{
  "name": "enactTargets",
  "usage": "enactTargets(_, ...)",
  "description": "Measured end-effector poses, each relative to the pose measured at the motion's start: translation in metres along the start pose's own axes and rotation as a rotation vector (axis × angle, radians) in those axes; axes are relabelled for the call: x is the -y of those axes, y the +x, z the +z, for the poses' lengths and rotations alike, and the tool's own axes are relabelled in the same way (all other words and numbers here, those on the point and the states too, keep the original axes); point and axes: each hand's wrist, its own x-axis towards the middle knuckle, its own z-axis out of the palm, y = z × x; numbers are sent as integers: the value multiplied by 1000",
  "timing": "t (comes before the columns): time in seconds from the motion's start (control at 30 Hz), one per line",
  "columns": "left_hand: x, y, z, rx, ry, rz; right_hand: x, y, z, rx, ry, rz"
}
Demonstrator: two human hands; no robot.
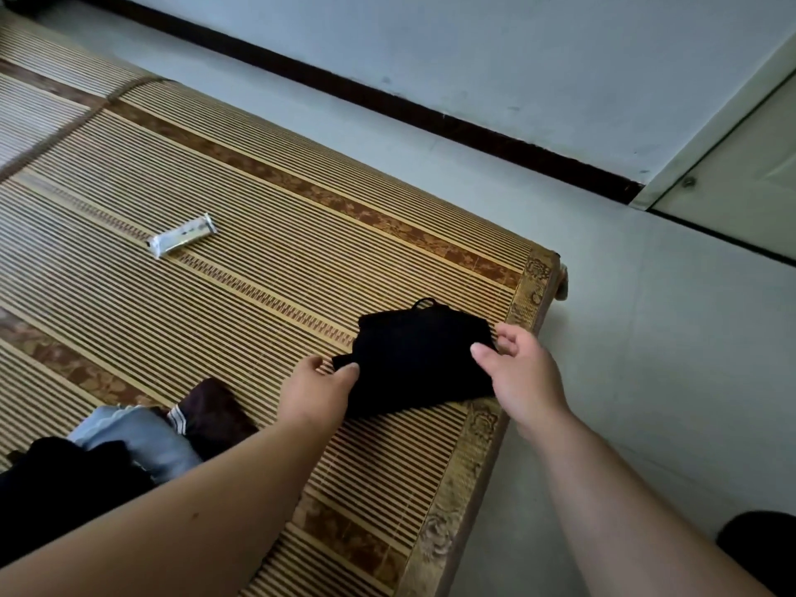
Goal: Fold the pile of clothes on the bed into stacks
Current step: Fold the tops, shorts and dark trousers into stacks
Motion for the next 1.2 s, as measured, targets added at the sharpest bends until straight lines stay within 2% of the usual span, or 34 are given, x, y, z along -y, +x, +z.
enactTargets(0.07, 14, -2, 9, 24, -8, -68, -8, 8, 9, 21, -253, -16)
enactTargets(0.13, 18, 0, 15, 50, -65, -85, -12, 16, 17, 66, -329, 15)
enactTargets(0.23, 8, 11, 20, 86, -230, -132, -10, 26, 27, 95, -208, 69)
enactTargets(0.37, -3, 24, 22, 162, -238, -228, -5, 35, 32, 152, -134, 122)
enactTargets(0.47, -1, 19, 16, 234, -337, -164, -3, 32, 29, 238, -106, 100)
enactTargets(0.6, 12, -12, -13, 304, -502, -55, 7, 3, 20, 352, 68, 53)
enactTargets(0.73, 18, -56, -72, 217, -586, 82, 51, -46, 27, 516, 160, -21)
enactTargets(0.83, 28, -90, -137, 118, -641, 115, 96, -93, 55, 613, 166, -114)
enactTargets(0.93, 53, -124, -207, 26, -688, 74, 134, -145, 94, 768, 153, -186)
enactTargets(1.1, 128, -177, -288, -106, -789, 16, 160, -223, 162, 1007, -36, -263)
enactTargets(1.2, 171, -184, -297, -128, -838, -57, 154, -244, 192, 1020, -182, -291)
